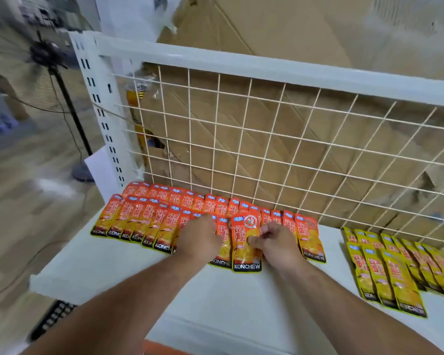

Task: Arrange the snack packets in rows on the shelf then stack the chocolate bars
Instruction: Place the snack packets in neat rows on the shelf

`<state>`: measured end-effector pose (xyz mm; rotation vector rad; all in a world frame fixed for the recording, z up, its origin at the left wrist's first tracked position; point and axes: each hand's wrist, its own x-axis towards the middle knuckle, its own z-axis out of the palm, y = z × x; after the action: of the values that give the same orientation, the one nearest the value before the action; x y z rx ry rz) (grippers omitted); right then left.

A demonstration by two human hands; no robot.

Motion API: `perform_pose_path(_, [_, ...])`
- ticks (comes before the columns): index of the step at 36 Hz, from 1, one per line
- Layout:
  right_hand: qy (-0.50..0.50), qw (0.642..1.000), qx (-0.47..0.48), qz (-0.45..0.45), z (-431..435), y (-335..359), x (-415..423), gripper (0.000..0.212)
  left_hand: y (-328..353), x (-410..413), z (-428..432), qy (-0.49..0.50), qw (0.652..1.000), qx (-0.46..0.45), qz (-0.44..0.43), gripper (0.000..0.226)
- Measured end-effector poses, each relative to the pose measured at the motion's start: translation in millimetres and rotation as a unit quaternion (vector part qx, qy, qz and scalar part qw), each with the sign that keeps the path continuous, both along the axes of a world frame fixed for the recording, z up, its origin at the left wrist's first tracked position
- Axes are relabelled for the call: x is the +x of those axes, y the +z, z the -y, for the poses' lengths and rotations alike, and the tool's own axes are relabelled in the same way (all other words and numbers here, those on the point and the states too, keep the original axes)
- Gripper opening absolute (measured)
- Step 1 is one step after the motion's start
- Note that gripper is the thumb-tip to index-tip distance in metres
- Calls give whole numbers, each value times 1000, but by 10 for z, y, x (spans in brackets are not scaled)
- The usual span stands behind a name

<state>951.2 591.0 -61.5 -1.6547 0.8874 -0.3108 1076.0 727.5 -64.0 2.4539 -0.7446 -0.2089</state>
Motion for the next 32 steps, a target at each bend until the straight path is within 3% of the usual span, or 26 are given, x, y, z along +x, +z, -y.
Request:
perform_pose_path(12, [-23,999,-13,-34,-147,59,78,25,86,11,-54,-27,998,-5,64,16])
perform_pose_path(16, [-25,986,-120,-113,-145,54,132,11,113,32,-112,-29,992,-18,120,20])
perform_pose_path(20, [-8,956,-237,-170,-178,62,123,14,93,33,-162,-38,988,-17,148,22])
perform_pose_path(32, [36,900,-368,-232,-247,24,111,27,107,-66,-245,-45,987,4,152,31])
